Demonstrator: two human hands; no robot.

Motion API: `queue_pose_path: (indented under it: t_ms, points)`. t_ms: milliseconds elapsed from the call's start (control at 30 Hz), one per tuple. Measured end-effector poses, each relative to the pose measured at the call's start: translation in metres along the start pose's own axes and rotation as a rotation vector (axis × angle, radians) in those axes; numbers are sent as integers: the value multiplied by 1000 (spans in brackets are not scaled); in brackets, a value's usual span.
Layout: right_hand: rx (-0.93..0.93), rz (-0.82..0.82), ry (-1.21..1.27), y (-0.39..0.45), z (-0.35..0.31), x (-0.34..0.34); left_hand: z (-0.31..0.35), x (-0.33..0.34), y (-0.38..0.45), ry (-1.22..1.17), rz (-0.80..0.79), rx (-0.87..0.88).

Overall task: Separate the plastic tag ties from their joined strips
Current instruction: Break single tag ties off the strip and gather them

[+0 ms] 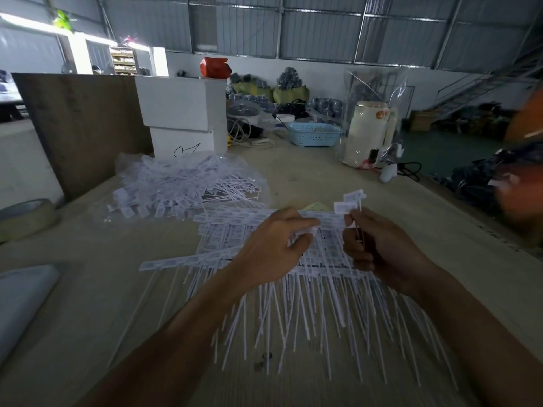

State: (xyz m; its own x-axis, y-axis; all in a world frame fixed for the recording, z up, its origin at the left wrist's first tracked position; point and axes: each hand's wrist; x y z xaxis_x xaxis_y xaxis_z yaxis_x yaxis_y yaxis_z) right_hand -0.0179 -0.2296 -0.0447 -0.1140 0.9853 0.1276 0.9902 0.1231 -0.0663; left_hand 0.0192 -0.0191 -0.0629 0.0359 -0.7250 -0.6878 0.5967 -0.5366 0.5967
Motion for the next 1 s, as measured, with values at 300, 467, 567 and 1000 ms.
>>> queue_pose_path:
  t_ms: [300, 467, 567, 1000]
  points:
    - [-11, -84, 8, 5, 12, 6, 7, -5, 0, -71, 84, -2]
    - [-38, -51, -57, 6, 16, 9, 8, -7, -1, -133, 204, 12]
    - [-20, -34, -120, 4, 15, 11, 9, -6, -1, -165, 236, 17]
    - [36, 42, -18, 8, 17, 11, 6, -14, -5, 412, -21, 88]
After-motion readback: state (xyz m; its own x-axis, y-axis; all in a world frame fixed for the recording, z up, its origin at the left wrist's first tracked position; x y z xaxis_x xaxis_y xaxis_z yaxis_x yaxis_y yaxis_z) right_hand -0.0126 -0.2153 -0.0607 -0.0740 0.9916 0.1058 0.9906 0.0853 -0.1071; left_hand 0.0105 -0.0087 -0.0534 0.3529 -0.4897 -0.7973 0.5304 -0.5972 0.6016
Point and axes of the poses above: each hand's wrist, its own y-axis towards the middle knuckle, its own x-axis out of the palm, z = x × y, and after that the axes turned 6 degrees about x, right-handed
